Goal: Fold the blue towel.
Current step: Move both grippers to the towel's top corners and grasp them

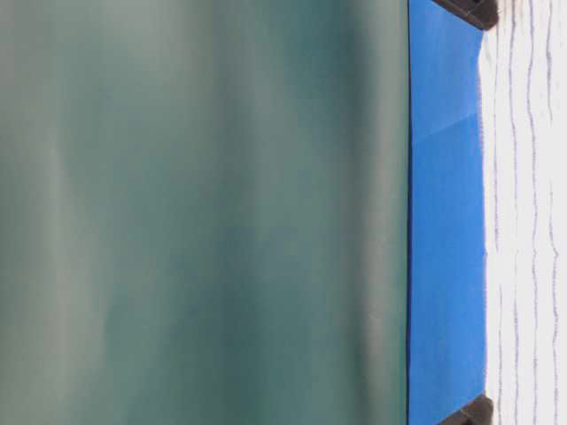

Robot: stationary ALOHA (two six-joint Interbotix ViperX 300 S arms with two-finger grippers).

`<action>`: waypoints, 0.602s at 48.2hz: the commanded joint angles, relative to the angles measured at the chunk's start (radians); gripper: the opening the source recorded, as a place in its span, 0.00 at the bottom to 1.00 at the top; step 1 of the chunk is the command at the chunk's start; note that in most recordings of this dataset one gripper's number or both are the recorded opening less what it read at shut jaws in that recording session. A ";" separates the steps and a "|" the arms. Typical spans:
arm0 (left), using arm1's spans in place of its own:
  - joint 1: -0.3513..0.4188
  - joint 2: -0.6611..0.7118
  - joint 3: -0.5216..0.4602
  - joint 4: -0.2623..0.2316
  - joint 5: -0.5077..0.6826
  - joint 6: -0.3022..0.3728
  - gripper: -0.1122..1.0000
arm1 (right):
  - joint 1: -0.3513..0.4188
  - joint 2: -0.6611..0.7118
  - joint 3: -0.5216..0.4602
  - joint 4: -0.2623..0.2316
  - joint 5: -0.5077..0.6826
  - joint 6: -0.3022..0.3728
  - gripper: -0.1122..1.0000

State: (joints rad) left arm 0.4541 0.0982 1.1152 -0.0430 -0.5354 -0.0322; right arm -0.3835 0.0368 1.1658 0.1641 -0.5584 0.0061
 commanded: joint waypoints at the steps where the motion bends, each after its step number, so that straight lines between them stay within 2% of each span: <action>1: -0.006 -0.006 0.000 0.000 0.012 0.000 0.16 | 0.005 -0.006 -0.003 -0.003 -0.012 0.000 0.09; 3: -0.009 -0.006 0.000 0.000 0.012 0.002 0.13 | 0.005 -0.006 -0.003 -0.003 -0.017 0.000 0.09; 14: -0.011 -0.043 -0.002 0.002 0.025 0.017 0.13 | 0.005 -0.017 -0.009 0.000 -0.021 0.000 0.09; 29: -0.011 -0.229 0.000 0.006 0.163 0.023 0.13 | 0.005 -0.158 -0.014 0.002 0.026 -0.003 0.09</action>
State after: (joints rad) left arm 0.4464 -0.0752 1.1198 -0.0399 -0.3927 -0.0123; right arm -0.3804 -0.0675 1.1628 0.1641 -0.5461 0.0061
